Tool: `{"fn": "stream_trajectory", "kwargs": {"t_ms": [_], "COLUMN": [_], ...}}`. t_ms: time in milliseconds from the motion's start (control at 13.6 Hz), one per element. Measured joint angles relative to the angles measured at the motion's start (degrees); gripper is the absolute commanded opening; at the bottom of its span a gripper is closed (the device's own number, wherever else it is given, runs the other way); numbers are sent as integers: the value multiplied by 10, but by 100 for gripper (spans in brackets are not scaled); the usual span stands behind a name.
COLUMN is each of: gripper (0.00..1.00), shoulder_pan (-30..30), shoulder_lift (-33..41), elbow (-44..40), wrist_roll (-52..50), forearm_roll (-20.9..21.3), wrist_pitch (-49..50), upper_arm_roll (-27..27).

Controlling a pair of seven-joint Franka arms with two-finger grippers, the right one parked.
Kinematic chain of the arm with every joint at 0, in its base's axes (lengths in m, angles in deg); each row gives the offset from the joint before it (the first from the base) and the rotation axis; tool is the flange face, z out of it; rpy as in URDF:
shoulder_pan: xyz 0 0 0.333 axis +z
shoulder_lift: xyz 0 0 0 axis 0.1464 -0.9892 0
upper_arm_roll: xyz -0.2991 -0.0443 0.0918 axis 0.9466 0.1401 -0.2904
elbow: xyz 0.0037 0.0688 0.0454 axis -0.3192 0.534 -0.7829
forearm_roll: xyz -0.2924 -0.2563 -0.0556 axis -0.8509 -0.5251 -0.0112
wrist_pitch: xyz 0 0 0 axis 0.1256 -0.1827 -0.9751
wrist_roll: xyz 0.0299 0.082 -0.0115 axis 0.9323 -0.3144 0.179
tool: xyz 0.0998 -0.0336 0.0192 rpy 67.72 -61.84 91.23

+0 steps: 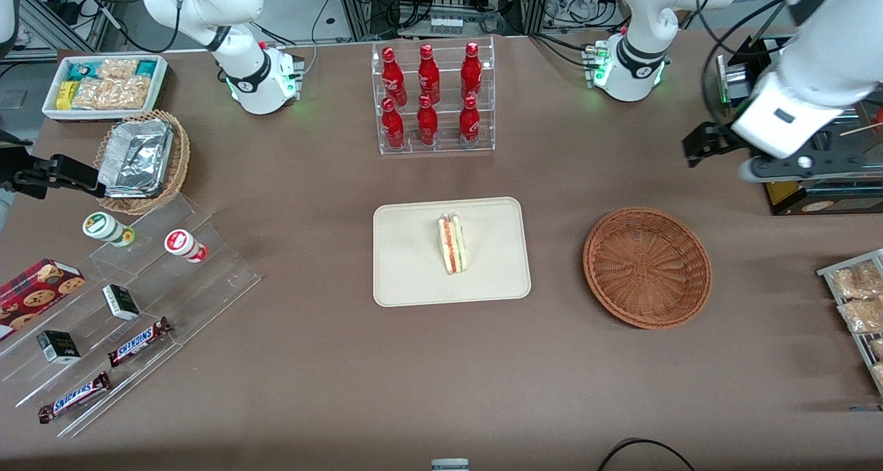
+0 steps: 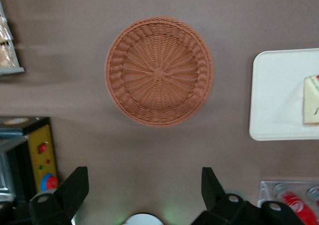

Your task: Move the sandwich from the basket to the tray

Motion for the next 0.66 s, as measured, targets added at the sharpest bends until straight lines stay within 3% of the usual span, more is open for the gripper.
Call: {"fn": "stream_trajectory", "kwargs": {"t_ms": [664], "gripper": [100], "shoulder_pan": [93], "shoulder_lift": [1], "elbow": [-1], "wrist_roll": [90], "forearm_roll": [-12], "wrist_pitch": [-5], "upper_arm_roll": [1]}}
